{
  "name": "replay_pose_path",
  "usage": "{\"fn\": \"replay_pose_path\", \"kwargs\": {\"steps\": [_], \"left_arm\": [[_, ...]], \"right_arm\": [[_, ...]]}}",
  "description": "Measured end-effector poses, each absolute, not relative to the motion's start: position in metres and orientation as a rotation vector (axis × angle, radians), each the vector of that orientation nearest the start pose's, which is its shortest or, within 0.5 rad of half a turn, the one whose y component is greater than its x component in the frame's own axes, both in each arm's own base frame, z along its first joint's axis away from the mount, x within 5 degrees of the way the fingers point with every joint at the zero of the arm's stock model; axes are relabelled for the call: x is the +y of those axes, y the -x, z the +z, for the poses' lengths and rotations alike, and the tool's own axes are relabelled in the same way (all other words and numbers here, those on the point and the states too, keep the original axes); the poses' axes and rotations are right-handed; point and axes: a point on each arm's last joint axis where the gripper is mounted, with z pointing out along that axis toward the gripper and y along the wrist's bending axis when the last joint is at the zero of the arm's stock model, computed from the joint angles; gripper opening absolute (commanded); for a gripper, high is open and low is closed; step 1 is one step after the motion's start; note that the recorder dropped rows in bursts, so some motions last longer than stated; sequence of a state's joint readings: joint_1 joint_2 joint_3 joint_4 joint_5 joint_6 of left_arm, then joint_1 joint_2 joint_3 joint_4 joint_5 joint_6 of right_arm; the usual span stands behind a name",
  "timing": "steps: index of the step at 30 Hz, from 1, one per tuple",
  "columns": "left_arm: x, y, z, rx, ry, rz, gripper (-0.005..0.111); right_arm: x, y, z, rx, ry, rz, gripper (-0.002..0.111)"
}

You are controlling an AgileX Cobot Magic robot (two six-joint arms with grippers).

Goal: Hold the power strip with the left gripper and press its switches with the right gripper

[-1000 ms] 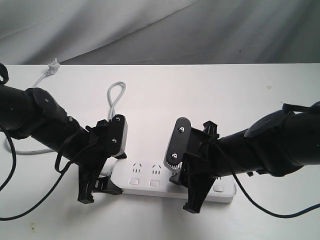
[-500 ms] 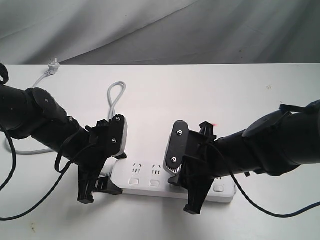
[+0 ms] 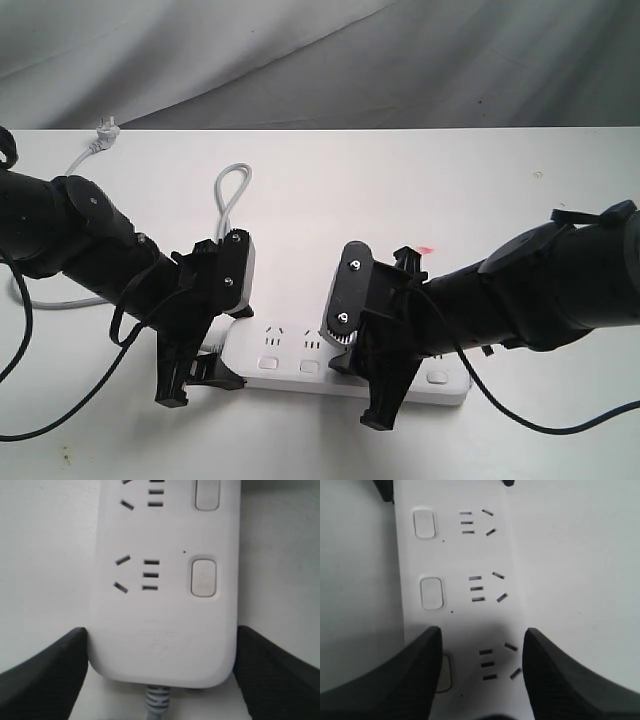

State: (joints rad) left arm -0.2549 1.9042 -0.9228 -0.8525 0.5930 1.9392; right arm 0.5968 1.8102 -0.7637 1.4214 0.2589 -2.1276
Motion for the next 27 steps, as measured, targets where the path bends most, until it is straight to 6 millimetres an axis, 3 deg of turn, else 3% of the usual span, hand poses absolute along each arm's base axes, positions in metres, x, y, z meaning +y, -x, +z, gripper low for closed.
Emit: {"fn": "replay_pose_path", "kwargs": {"steps": [15, 20, 27], "left_arm": [[-0.119, -0.304, 0.116, 1.979, -1.830, -0.375, 0.067], [-0.119, -0.304, 0.116, 1.979, -1.830, -0.375, 0.067], [-0.119, -0.304, 0.116, 1.979, -1.830, -0.375, 0.067]], "right_arm": [[0.192, -0.245, 0.121, 1.986, 1.596, 0.290, 0.047], [0.190, -0.247, 0.135, 1.931, 1.597, 0.233, 0.047], [0.185, -0.244, 0.174, 1.834, 1.524, 0.196, 0.047]]}}
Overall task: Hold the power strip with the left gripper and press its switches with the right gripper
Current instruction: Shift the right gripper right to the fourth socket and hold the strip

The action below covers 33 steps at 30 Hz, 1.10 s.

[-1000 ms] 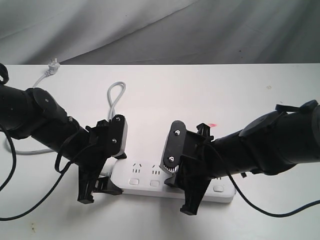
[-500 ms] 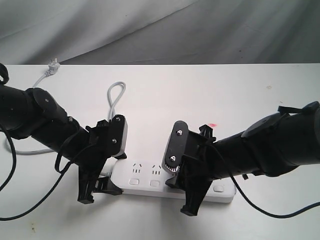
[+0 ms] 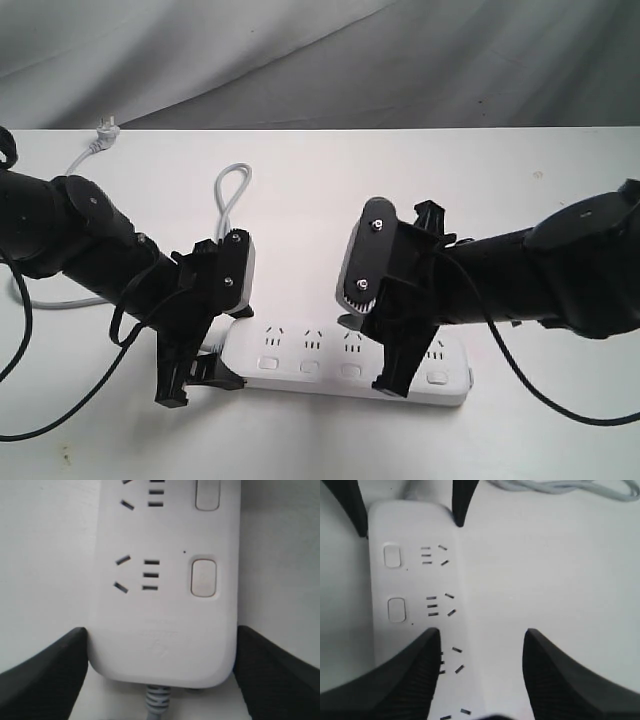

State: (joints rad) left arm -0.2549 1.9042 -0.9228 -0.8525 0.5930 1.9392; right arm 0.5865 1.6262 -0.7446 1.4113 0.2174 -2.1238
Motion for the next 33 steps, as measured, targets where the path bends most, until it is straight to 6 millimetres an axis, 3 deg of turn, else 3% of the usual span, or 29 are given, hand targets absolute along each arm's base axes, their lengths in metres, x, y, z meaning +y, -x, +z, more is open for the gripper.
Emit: {"fn": "replay_pose_path", "kwargs": {"steps": [3, 6, 12, 22, 33], "left_arm": [[-0.119, -0.304, 0.116, 1.979, -1.830, -0.375, 0.067], [-0.119, -0.304, 0.116, 1.979, -1.831, -0.378, 0.067], [-0.119, -0.304, 0.116, 1.979, -1.831, -0.378, 0.067], [-0.119, -0.304, 0.116, 1.979, -1.831, -0.378, 0.067], [-0.119, -0.304, 0.116, 1.979, -1.831, -0.378, 0.067]], "right_arm": [[0.177, -0.242, 0.175, 1.859, 1.489, 0.189, 0.047], [0.162, -0.238, 0.163, 1.934, 1.466, 0.177, 0.047], [0.160, -0.237, 0.161, 1.943, 1.469, 0.177, 0.047], [0.158, -0.232, 0.134, 2.031, 1.515, 0.202, 0.047], [0.159, -0.232, 0.130, 2.048, 1.515, 0.229, 0.047]]}}
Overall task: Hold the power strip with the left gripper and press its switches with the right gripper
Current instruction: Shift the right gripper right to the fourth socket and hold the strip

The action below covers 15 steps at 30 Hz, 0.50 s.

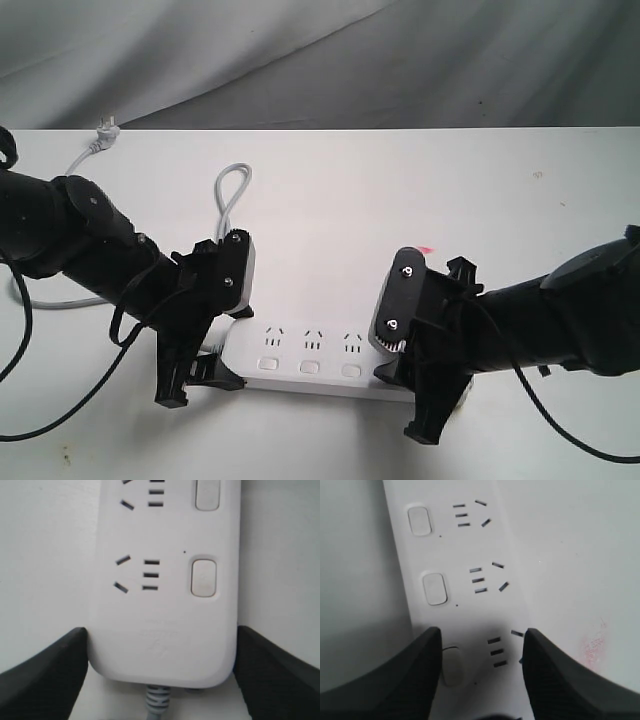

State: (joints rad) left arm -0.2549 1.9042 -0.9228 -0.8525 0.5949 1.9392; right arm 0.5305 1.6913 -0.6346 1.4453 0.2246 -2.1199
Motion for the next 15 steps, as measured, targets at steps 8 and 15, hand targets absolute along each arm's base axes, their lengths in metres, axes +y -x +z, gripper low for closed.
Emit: {"fn": "replay_pose_path", "kwargs": {"steps": [8, 15], "left_arm": [[-0.1189, -0.3038, 0.1157, 1.979, -1.831, -0.378, 0.067], [-0.1189, -0.3038, 0.1157, 1.979, -1.831, -0.378, 0.067]], "right_arm": [[0.1576, -0.2322, 0.1368, 2.037, 1.487, 0.203, 0.047], [0.1567, -0.2331, 0.1336, 2.050, 1.488, 0.192, 0.047]]}}
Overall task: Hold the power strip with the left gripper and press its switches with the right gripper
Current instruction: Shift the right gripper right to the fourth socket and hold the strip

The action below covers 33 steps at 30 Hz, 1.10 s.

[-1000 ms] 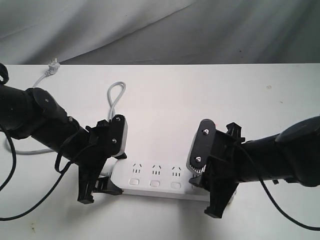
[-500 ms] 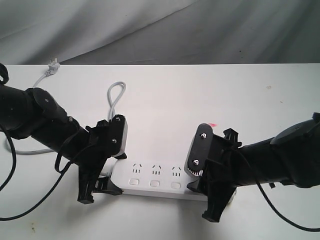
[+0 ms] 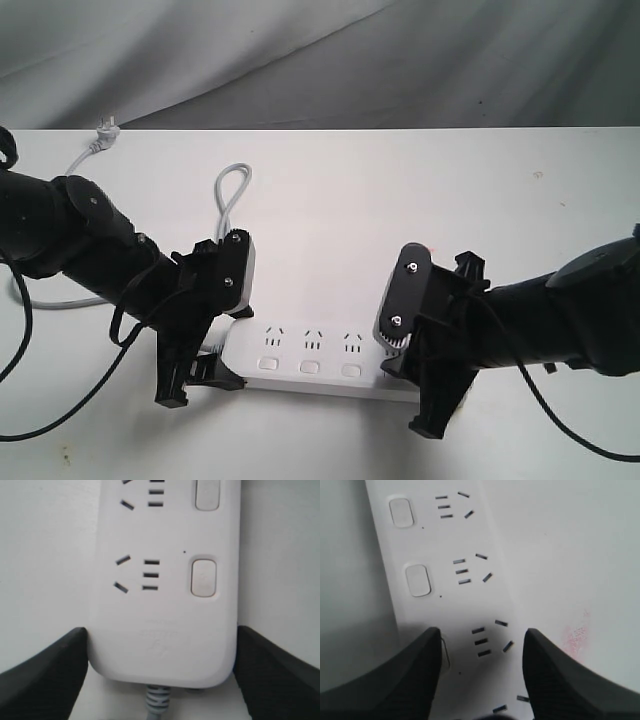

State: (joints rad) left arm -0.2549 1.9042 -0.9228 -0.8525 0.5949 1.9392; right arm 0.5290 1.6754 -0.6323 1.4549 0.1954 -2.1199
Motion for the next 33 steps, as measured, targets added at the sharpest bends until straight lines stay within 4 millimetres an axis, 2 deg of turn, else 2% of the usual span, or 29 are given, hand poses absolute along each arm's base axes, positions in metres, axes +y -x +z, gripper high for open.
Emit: {"fn": "replay_pose_path", "kwargs": {"steps": [15, 24, 33], "left_arm": [[-0.119, -0.304, 0.116, 1.979, -1.831, -0.378, 0.067], [-0.119, -0.304, 0.116, 1.979, -1.831, -0.378, 0.067], [-0.119, -0.304, 0.116, 1.979, -1.831, -0.378, 0.067]], "right_arm": [[0.157, -0.233, 0.130, 2.062, 1.494, 0.199, 0.047], [0.157, -0.231, 0.119, 2.111, 1.482, 0.236, 0.047], [0.158, -0.232, 0.122, 2.102, 1.475, 0.235, 0.047]]}}
